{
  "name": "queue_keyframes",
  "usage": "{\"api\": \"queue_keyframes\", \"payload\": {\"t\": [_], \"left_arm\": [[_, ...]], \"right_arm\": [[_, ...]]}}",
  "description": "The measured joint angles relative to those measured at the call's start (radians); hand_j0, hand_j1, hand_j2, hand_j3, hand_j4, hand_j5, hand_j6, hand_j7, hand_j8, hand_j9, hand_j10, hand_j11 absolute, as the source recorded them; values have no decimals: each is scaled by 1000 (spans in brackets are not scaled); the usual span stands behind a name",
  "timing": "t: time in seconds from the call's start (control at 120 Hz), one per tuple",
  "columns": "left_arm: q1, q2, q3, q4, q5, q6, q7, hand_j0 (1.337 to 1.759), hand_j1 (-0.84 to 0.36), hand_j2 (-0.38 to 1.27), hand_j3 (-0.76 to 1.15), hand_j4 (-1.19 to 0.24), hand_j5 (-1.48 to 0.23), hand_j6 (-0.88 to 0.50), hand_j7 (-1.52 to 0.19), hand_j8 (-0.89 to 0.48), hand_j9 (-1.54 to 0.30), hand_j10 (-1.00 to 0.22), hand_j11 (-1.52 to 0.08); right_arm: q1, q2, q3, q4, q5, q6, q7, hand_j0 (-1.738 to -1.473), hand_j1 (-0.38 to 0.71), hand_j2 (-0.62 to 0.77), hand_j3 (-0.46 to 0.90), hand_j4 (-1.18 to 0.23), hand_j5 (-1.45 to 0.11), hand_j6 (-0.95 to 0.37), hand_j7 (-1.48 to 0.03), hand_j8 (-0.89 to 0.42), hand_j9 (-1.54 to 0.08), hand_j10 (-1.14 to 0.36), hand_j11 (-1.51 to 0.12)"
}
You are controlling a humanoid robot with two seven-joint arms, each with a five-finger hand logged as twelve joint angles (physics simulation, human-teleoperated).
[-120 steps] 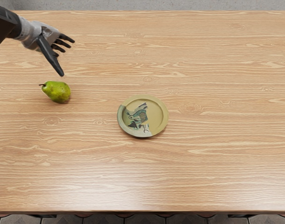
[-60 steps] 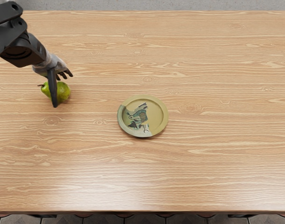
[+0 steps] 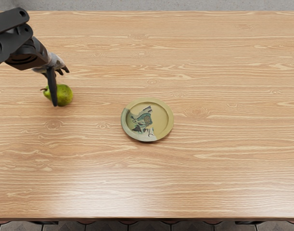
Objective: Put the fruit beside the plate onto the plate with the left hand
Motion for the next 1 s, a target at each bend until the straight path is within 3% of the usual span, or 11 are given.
{"api": "queue_keyframes", "payload": {"t": [0.6,1.0], "left_arm": [[53,-71,45,0,11,166,0,1658,266,15,0,-72,-91,-73,-90,-72,-90,-71,-90],[68,-76,58,1,11,213,0,1658,109,41,0,-203,-261,-204,-261,-204,-261,-203,-261]], "right_arm": [[0,0,0,0,0,0,0,-1658,-322,-5,0,-22,-29,-22,-29,-22,-29,-22,-29],[0,0,0,0,0,0,0,-1658,-322,-5,0,-22,-29,-22,-29,-22,-29,-22,-29]]}}
